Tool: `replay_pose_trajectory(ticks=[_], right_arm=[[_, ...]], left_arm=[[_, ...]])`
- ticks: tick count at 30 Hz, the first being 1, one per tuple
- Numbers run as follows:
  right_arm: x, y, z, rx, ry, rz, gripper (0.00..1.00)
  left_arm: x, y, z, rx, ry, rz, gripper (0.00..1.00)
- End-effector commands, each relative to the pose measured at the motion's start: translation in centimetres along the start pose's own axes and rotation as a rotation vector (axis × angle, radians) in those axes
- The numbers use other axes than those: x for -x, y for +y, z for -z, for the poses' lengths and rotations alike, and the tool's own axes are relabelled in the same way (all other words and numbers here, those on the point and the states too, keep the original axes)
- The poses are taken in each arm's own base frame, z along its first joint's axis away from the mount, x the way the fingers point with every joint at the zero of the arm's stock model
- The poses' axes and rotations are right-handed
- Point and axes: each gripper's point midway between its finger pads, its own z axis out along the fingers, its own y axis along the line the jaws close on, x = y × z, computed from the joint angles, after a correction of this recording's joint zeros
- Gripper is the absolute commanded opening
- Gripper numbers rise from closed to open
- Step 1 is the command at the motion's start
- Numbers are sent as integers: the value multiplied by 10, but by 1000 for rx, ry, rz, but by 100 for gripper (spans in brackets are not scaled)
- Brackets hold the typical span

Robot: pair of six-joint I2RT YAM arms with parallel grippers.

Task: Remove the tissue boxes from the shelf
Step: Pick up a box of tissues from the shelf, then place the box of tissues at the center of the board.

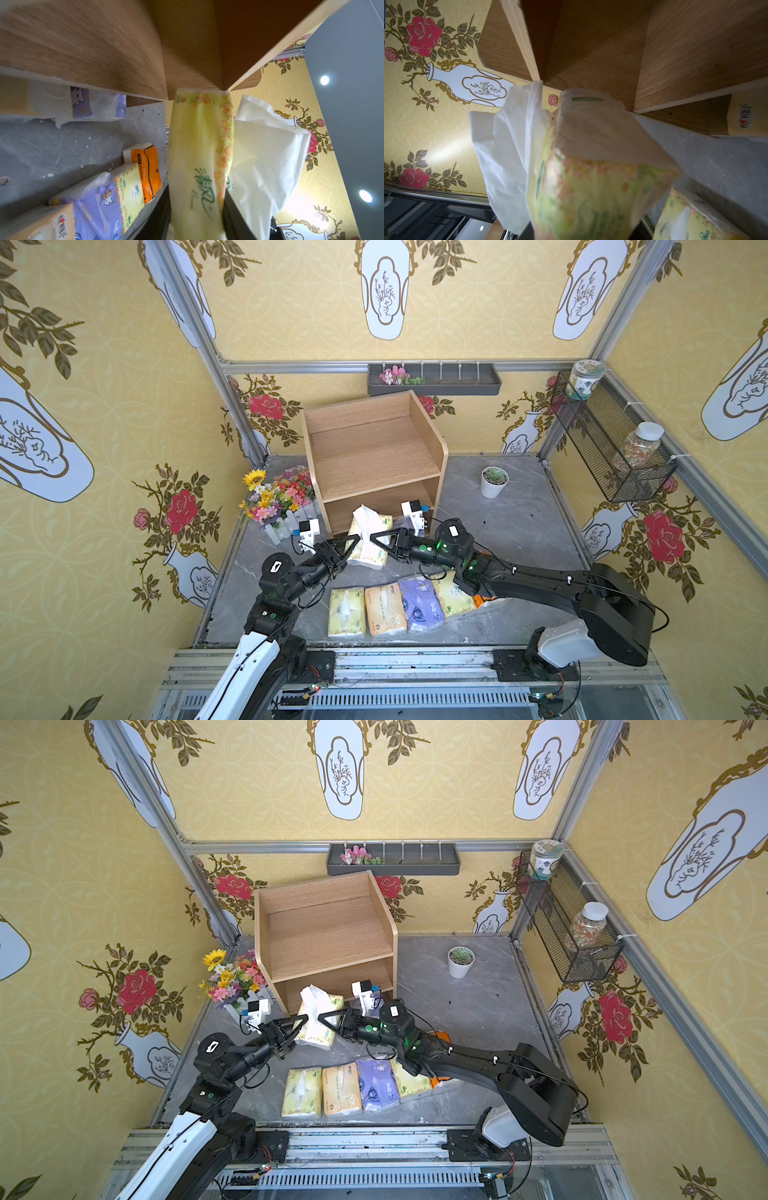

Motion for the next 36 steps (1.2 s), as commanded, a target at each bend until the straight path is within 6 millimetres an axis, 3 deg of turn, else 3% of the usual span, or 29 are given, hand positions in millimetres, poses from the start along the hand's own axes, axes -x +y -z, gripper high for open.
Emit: replay_pose_trajectory(ticks=[1, 4, 6, 12, 16, 22, 26, 31, 36], right_arm=[[4, 29, -1, 111, -11, 28, 38], [3, 28, -1, 102, -13, 34, 36], [2, 22, 0, 73, -9, 40, 35], [-7, -4, 12, -89, -1, 86, 34], [-38, -16, 14, -248, 45, 190, 34], [-95, -28, -13, -328, 173, 212, 32], [-117, -33, -35, -341, 209, 184, 28], [-131, -46, -66, -340, 216, 91, 28], [-142, -49, -94, -351, 216, 43, 29]], left_arm=[[1, -2, 2, -13, -11, -20, 53], [10, 6, 7, 72, -71, -58, 83], [22, 17, 16, 185, -155, -78, 90], [65, 41, 77, 530, -489, -133, 92], [82, 47, 112, 652, -655, -167, 92], [92, 57, 107, 745, -636, -204, 94], [108, 43, 115, 734, -696, -210, 94], [124, 14, 152, 756, -872, -235, 94], [112, -23, 182, 666, -971, -255, 93]])
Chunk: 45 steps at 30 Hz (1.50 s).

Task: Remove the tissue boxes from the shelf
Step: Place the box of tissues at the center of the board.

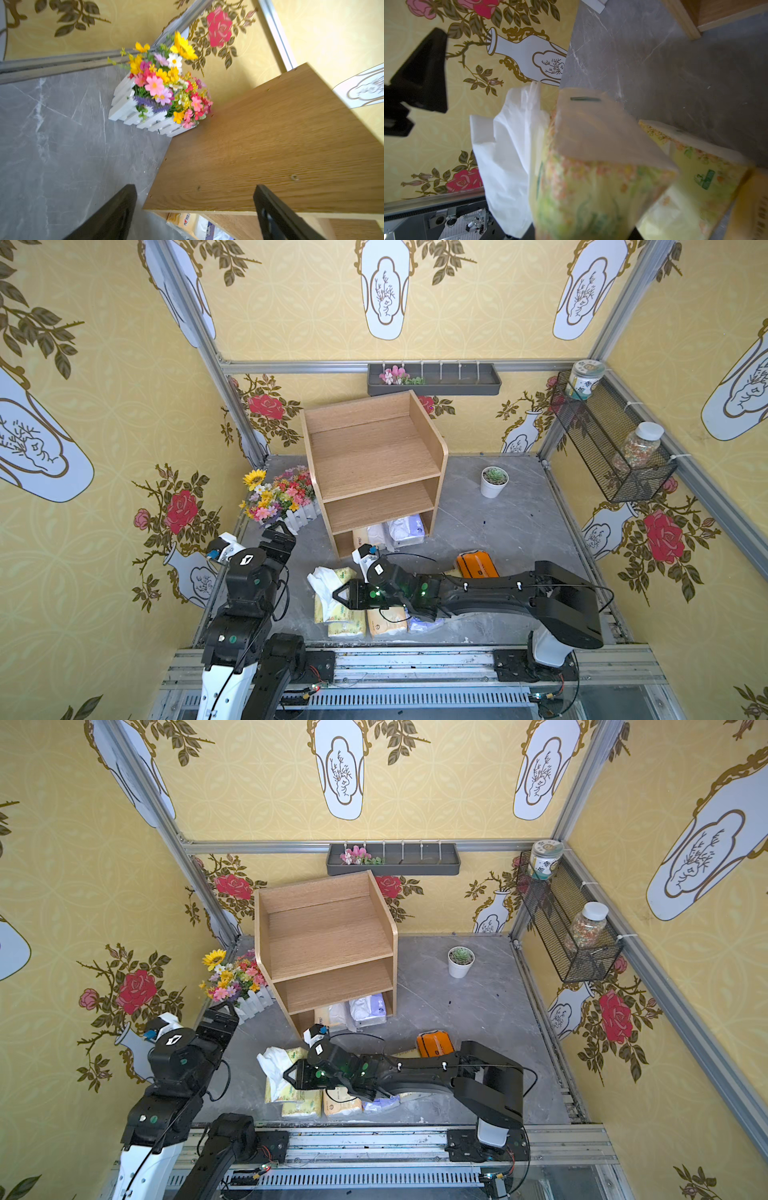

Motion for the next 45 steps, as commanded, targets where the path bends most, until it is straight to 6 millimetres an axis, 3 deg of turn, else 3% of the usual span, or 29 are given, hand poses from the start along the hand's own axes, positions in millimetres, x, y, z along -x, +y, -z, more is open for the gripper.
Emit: replay_pose_trajectory(ticks=[1, 11, 19, 25, 28, 32, 45], right_arm=[[7, 22, -15, 63, -29, -54, 29], [-6, 23, -71, -37, 38, -85, 31], [-13, 8, -104, -127, 88, -61, 31], [-23, -4, -111, -194, 117, -43, 36], [-21, -12, -109, -254, 111, -35, 52], [-11, -11, -99, -290, 74, 9, 64], [29, 9, -22, -336, -119, 123, 69]], left_arm=[[14, 10, 20, 17, -61, 3, 93], [23, 19, 53, 10, -80, 26, 93], [16, 21, 49, 11, -52, 35, 94], [10, 22, 46, 0, -34, 37, 94], [7, 23, 45, 2, -24, 36, 94], [6, 22, 44, 0, -19, 36, 94], [-3, 15, 36, -30, 25, 35, 94]])
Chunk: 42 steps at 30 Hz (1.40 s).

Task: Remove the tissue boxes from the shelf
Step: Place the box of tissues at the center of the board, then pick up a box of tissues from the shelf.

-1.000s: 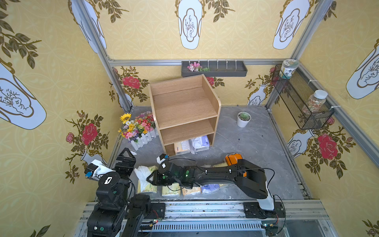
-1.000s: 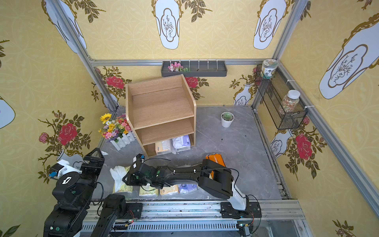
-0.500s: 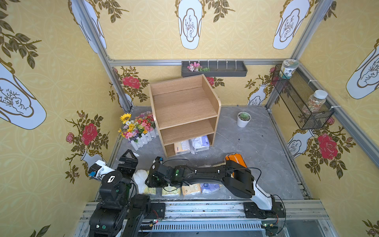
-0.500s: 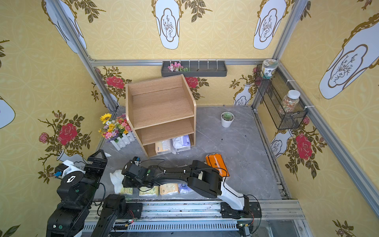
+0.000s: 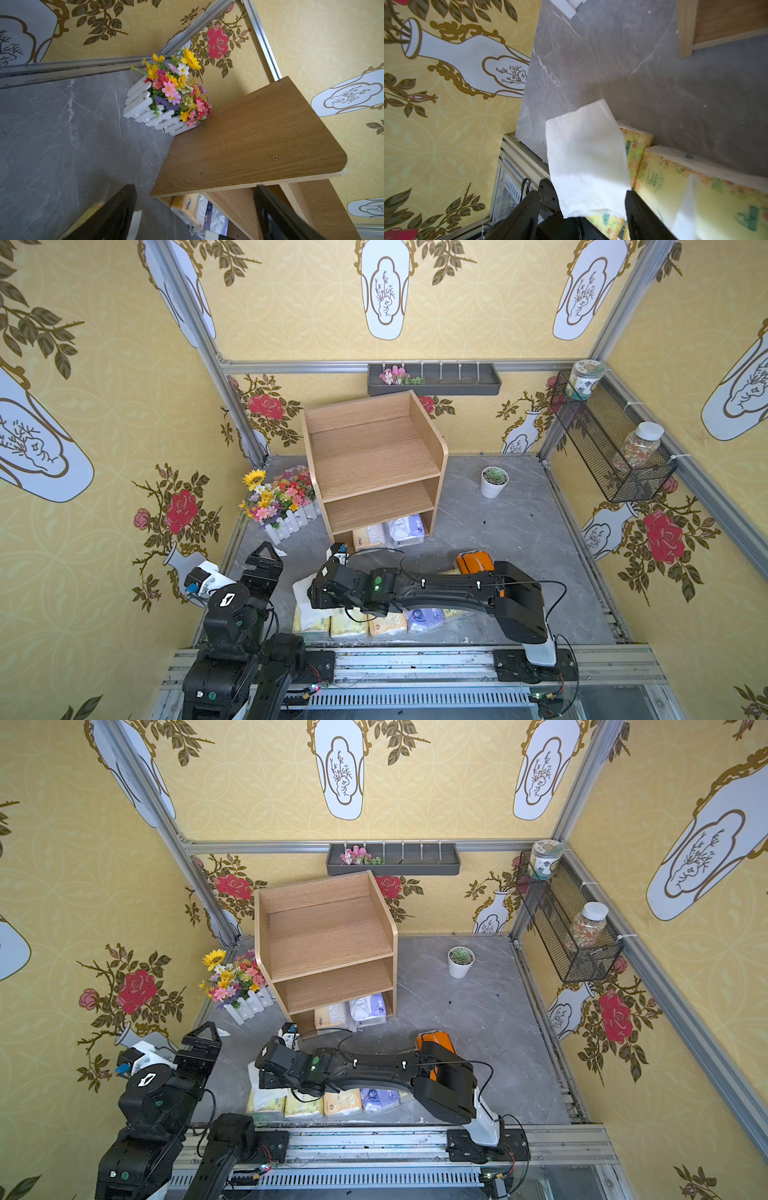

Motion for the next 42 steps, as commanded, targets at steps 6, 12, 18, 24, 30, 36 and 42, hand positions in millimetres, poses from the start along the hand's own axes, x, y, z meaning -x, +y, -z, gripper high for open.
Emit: replay_pose_trajectory(ticks=[6, 12, 18, 24, 30, 36, 42], right_arm=[[35, -29, 48, -80, -182, 77, 67], [56, -101, 58, -188, -235, -50, 63], [74, -169, 66, -280, -296, -182, 60], [97, -223, 82, -321, -353, -297, 59], [119, -258, 94, -288, -409, -351, 68], [138, -268, 97, -202, -430, -365, 72], [151, -278, 94, -156, -435, -382, 72]], left_arm=[[-24, -20, -13, -122, 103, 0, 94], [-49, -20, -27, -165, 193, 44, 93], [-78, -4, -43, -128, 294, 111, 91], [-95, 8, -48, -113, 343, 137, 88], [-105, 13, -51, -115, 377, 164, 86], [-117, 14, -55, -127, 424, 170, 86], [-123, 10, -57, -147, 457, 172, 86]])
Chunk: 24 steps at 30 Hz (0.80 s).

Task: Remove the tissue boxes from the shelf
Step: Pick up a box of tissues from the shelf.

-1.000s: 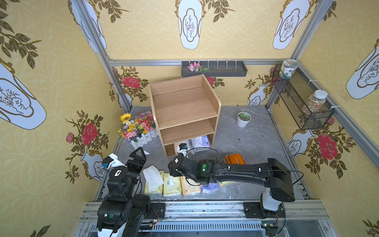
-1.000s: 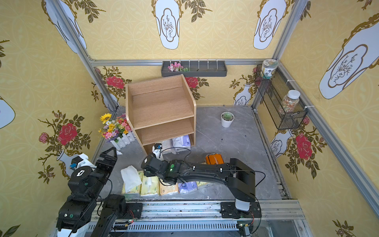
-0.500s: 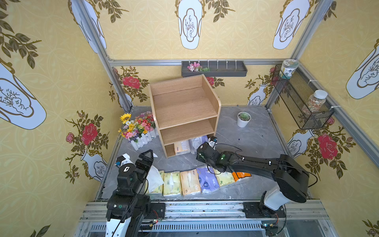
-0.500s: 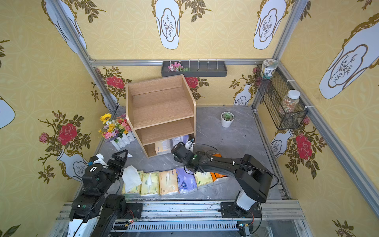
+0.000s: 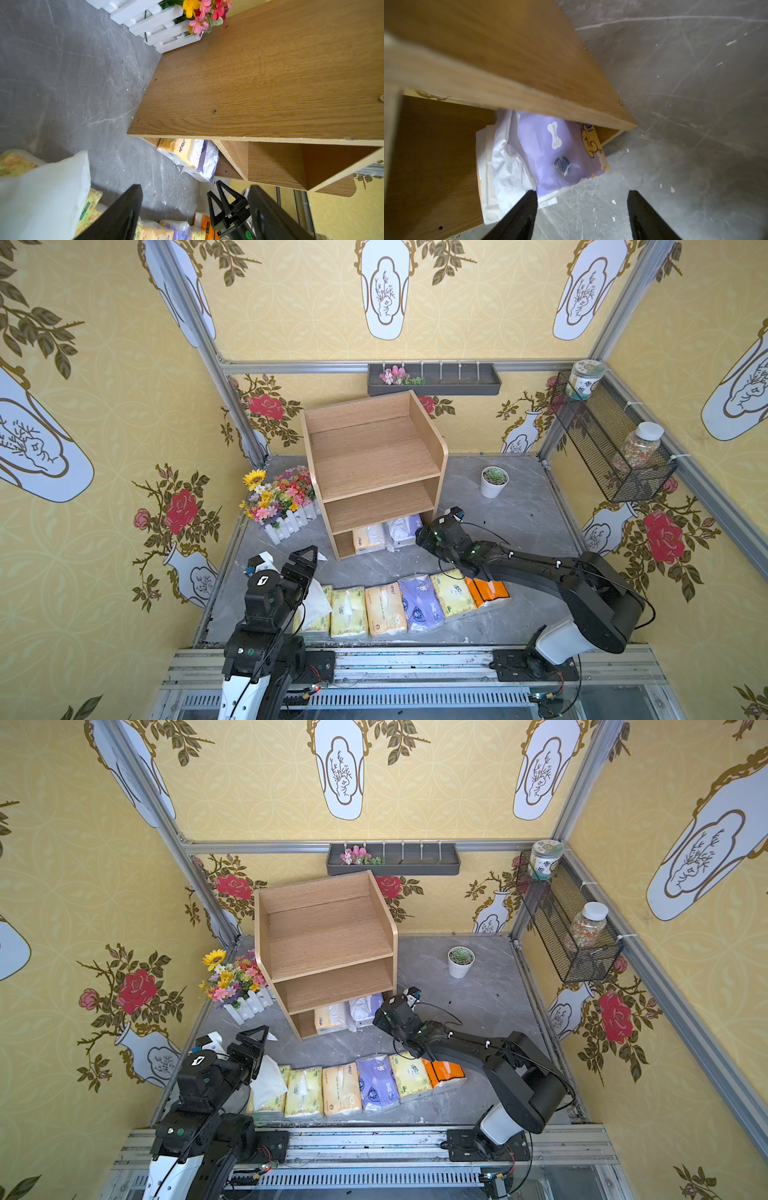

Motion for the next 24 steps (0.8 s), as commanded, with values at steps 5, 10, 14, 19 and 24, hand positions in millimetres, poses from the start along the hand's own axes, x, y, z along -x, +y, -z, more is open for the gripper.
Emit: replay_pose_trajectory(ticks=[5, 10, 14, 19, 24], right_arm=[[8, 26, -7, 130, 10, -2, 65], [8, 23, -12, 120, 12, -7, 57], [10, 18, -18, 115, 15, -24, 51], [12, 13, -22, 110, 13, -35, 44], [10, 14, -31, 119, 35, -15, 39]], left_arm=[[-4, -14, -2, -58, 32, -17, 86], [-4, -17, -2, -64, 38, -24, 85], [-4, -20, -2, -72, 38, -26, 85], [-5, -20, -2, -74, 46, -26, 85], [-8, -18, -4, -71, 59, -24, 85]])
